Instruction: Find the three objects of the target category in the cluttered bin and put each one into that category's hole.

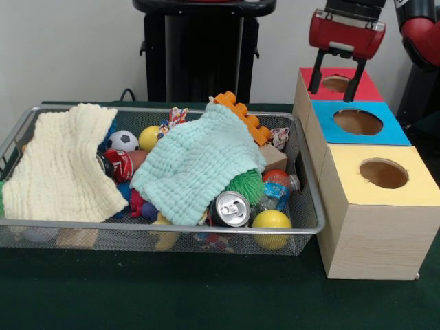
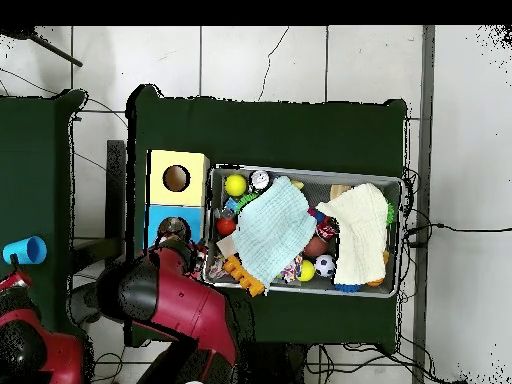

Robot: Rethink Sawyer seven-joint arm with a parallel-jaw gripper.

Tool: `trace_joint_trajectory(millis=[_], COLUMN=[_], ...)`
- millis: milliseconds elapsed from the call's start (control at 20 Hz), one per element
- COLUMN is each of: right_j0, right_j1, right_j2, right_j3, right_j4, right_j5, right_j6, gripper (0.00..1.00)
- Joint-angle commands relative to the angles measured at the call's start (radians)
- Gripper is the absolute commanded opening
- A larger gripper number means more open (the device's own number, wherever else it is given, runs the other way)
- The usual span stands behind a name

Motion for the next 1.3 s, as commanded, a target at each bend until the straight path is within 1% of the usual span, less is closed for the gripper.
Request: trace_joint_trajectory(millis=[50, 150, 350, 400, 600, 700, 900, 950, 1050, 1150, 1250, 1300], right_j0=[-0.093, -0.103, -0.118, -0.125, -0.120, -0.126, -0.150, -0.148, -0.141, -0.151, -0.176, -0.196], right_j1=[-0.016, -0.014, -0.006, -0.001, 0.002, -0.003, -0.011, -0.020, -0.039, -0.050, -0.068, -0.077], right_j2=[0.161, 0.170, 0.178, 0.186, 0.183, 0.191, 0.202, 0.193, 0.159, 0.134, 0.130, 0.140], right_j3=[0.098, 0.102, 0.100, 0.103, 0.095, 0.105, 0.097, 0.094, 0.065, 0.031, 0.040, 0.049], right_j4=[-0.110, -0.133, -0.173, -0.187, -0.207, -0.220, -0.230, -0.231, -0.233, -0.244, -0.251, -0.258], right_j5=[-0.057, -0.082, -0.092, -0.115, -0.113, -0.137, -0.102, -0.080, 0.019, 0.081, 0.068, 0.057], right_j6=[0.073, 0.086, 0.098, 0.104, 0.122, 0.133, 0.131, 0.130, 0.119, 0.103, 0.096, 0.086], gripper=[1.00, 1.00, 1.00, 1.00, 1.00, 1.00, 1.00, 1.00, 1.00, 1.00, 1.00, 1.00])
